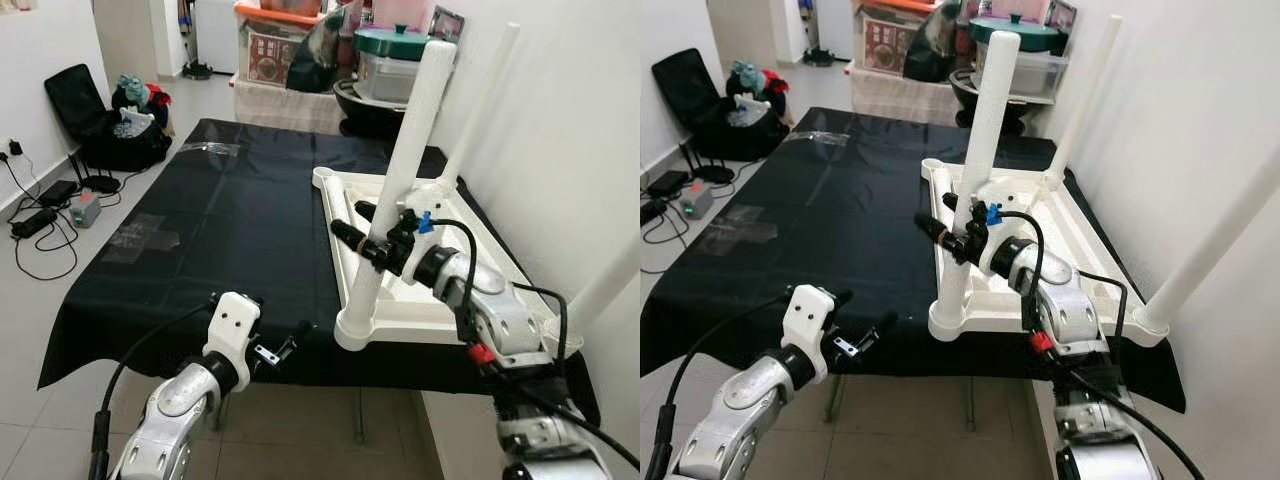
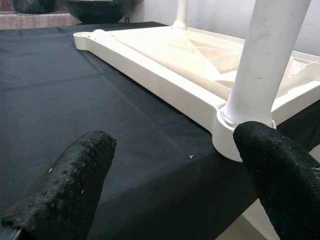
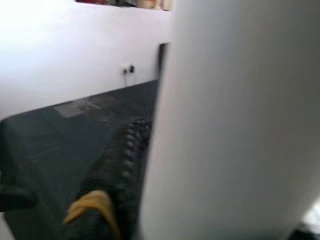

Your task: Building children table

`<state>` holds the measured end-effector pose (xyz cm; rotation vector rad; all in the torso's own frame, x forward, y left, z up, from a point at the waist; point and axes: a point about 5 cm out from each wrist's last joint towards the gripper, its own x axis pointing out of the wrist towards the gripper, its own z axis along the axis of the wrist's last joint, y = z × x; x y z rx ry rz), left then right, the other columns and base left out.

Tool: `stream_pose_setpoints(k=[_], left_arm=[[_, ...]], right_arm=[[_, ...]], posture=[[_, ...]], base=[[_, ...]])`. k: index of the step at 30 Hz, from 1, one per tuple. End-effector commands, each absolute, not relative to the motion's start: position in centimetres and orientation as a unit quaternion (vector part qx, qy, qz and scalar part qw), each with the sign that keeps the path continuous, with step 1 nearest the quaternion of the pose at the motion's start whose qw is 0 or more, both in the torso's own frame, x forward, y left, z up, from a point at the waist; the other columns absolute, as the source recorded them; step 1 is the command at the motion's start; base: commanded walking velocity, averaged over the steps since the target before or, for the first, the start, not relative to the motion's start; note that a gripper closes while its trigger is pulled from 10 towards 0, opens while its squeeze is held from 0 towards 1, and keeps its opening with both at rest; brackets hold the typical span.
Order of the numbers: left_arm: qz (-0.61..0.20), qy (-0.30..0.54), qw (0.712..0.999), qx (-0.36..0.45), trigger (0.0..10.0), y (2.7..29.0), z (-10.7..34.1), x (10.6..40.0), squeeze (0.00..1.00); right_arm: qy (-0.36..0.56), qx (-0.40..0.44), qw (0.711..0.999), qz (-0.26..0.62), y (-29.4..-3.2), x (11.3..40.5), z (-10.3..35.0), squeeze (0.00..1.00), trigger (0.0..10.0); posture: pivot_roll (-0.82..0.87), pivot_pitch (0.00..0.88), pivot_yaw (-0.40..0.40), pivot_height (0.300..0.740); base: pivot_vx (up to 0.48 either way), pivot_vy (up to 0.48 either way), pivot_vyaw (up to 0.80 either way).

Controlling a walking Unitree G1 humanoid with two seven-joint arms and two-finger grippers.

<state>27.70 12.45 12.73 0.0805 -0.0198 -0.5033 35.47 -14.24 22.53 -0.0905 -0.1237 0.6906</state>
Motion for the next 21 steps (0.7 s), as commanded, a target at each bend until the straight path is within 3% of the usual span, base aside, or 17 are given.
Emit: stream_pose_setpoints(k=[1, 8, 14, 15, 16, 18, 19, 21], left_arm=[[-0.252, -0.012, 0.967, 0.044, 10.0, 12.3, 12.8, 27.7, 0.00], [-0.256, -0.013, 0.966, 0.041, 10.0, 11.9, 12.8, 27.8, 0.00], [-0.257, -0.013, 0.966, 0.040, 10.0, 11.8, 12.7, 27.8, 0.00], [-0.259, -0.013, 0.965, 0.041, 10.0, 11.8, 12.7, 27.8, 0.00], [-0.259, -0.013, 0.965, 0.041, 10.0, 11.8, 12.7, 27.8, 0.00], [-0.260, -0.015, 0.965, 0.043, 10.0, 11.7, 12.8, 27.9, 0.00], [-0.260, -0.015, 0.965, 0.043, 10.0, 11.7, 12.8, 27.9, 0.00], [-0.254, -0.016, 0.966, 0.045, 10.0, 12.0, 12.9, 27.7, 0.00]], right_arm=[[-0.064, -0.048, 0.940, 0.333, -14.4, 35.6, 22.7, 0.00, 0.0], [-0.059, -0.041, 0.958, 0.276, -16.3, 36.3, 22.4, 0.00, 0.0], [-0.053, -0.039, 0.966, 0.252, -16.5, 36.5, 22.1, 0.00, 0.0], [-0.036, -0.047, 0.979, 0.195, -17.0, 36.9, 21.5, 0.00, 0.0], [-0.036, -0.047, 0.979, 0.195, -17.0, 36.9, 21.5, 0.00, 0.0], [0.000, -0.031, 0.998, 0.052, -18.8, 37.5, 20.4, 0.00, 0.0], [0.000, -0.031, 0.998, 0.052, -18.8, 37.5, 20.4, 0.00, 0.0], [0.017, 0.019, 0.993, -0.114, -21.0, 36.6, 19.7, 0.00, 0.0]], posture=[[0.13, 0.000, -0.146, 0.740], [0.12, 0.000, -0.141, 0.740], [0.11, 0.000, -0.134, 0.740], [0.12, 0.000, -0.131, 0.740], [0.12, 0.000, -0.131, 0.740], [0.14, 0.000, -0.136, 0.740], [0.14, 0.000, -0.136, 0.740], [0.16, 0.000, -0.152, 0.740]], base=[[0.000, 0.000, 0.00], [0.000, 0.000, 0.00], [0.000, 0.000, 0.00], [0.000, 0.000, 0.00], [0.000, 0.000, 0.00], [0.000, 0.000, 0.00], [0.000, 0.000, 0.00], [0.000, 0.000, 0.00]])
